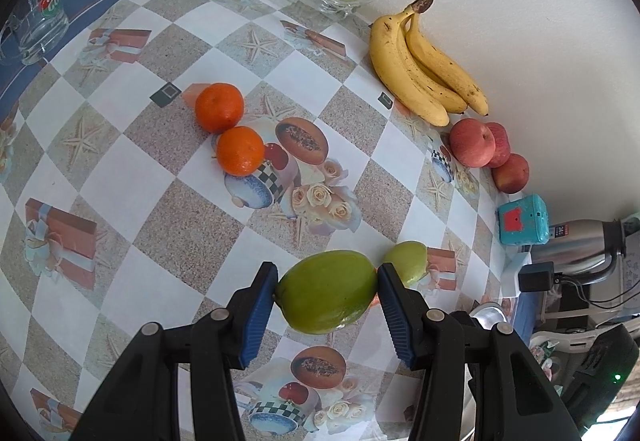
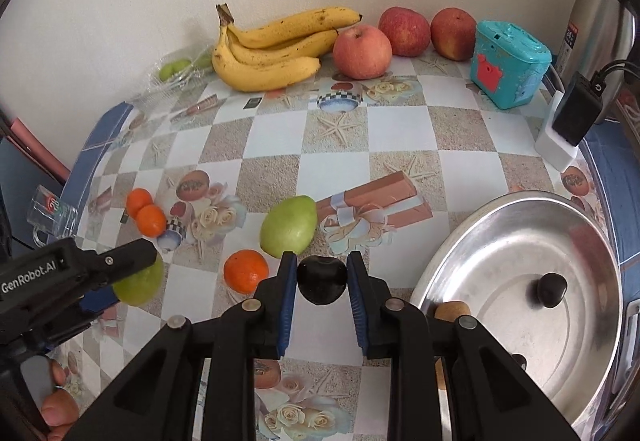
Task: Organize fruits
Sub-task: 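Grasp a dark plum with the right gripper while the left holds the pear, then carry the pear and plum over the steel bowl and open both grippers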
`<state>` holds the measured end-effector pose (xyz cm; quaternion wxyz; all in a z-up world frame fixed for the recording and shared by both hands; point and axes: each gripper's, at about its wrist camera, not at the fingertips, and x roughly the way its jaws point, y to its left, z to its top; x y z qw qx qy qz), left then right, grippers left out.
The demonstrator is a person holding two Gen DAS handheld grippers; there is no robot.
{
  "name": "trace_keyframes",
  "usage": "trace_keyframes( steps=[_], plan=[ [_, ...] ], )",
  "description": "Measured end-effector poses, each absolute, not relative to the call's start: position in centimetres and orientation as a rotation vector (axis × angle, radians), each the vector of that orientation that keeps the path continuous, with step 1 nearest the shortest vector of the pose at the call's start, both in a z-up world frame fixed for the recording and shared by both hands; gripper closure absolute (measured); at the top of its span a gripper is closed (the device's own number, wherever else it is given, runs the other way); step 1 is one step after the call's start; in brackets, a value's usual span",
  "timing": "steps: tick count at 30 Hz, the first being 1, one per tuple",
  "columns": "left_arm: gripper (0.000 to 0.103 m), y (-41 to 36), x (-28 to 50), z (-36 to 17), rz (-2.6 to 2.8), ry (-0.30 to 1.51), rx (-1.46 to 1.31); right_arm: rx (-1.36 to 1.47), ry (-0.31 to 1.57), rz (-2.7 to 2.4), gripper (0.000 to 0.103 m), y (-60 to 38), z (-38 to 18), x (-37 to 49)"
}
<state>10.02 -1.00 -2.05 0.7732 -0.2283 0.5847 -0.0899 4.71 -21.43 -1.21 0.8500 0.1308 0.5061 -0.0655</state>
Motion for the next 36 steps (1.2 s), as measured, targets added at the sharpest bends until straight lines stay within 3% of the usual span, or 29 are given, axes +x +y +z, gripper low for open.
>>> trace_keyframes(
  steps=[9, 25, 36],
  plan=[
    [0.049, -5.3, 8.6, -1.3, -0.264, 1.267, -0.392, 0.339, 1.060, -0.241, 0.077, -25.7, -0.7, 2.9],
    [0.048, -20.4, 0.1, -0.8, -0.595, 1.289, -0.002, 0.422, 1.040, -0.466, 0.076, -35.3, 0.7, -3.3],
    [0.048, -23.4, -2.5, -3.2, -0.610, 1.339, 0.148, 0.427, 1.099, -0.512, 0.076, -37.8, -0.4, -5.3]
  ],
)
